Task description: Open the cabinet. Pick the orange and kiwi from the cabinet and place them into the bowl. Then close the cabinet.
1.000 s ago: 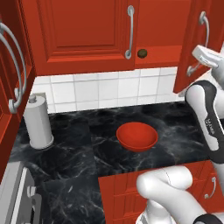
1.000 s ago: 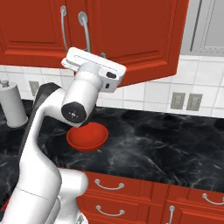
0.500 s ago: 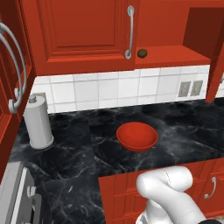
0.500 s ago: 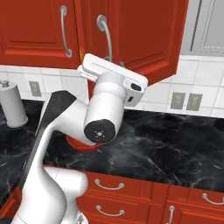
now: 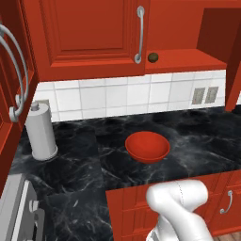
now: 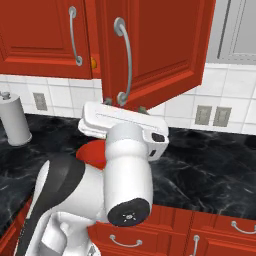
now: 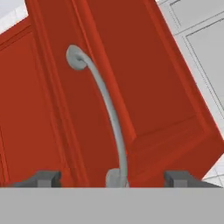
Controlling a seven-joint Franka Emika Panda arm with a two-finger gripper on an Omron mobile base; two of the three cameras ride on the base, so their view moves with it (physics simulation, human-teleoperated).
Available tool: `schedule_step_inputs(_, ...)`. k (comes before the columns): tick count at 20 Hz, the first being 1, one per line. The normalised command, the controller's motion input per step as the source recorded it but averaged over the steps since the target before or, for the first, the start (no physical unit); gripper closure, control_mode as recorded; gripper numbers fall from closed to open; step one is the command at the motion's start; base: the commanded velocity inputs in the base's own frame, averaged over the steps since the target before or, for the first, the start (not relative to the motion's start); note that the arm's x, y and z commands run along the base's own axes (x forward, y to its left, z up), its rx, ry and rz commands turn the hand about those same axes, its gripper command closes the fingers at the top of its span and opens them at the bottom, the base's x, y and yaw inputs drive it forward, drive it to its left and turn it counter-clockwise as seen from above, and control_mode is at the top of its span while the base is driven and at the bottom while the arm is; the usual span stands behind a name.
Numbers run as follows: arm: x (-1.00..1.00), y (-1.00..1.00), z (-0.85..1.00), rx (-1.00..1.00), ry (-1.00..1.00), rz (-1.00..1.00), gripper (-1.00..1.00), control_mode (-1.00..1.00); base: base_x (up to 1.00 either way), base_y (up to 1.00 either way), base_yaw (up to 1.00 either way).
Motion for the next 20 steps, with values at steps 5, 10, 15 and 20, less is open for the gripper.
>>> schedule_step_inputs(5,-0.84,0.78,-0.47,-0.23,0.0,0.04,-1.0,-1.0,0.0,0.0,0.0)
schedule_step_inputs(10,-0.29,1.0,-0.48,-0.37,0.06,0.0,-1.0,-1.0,0.0,0.0,0.0)
schedule_step_inputs(15,0.05,1.0,-0.05,-0.32,-0.07,-0.09,-1.0,-1.0,0.0,0.0,0.0)
schedule_step_inputs(20,0.44,0.78,0.0,-0.21,-0.31,-0.42,-1.0,-1.0,0.0,0.0,0.0)
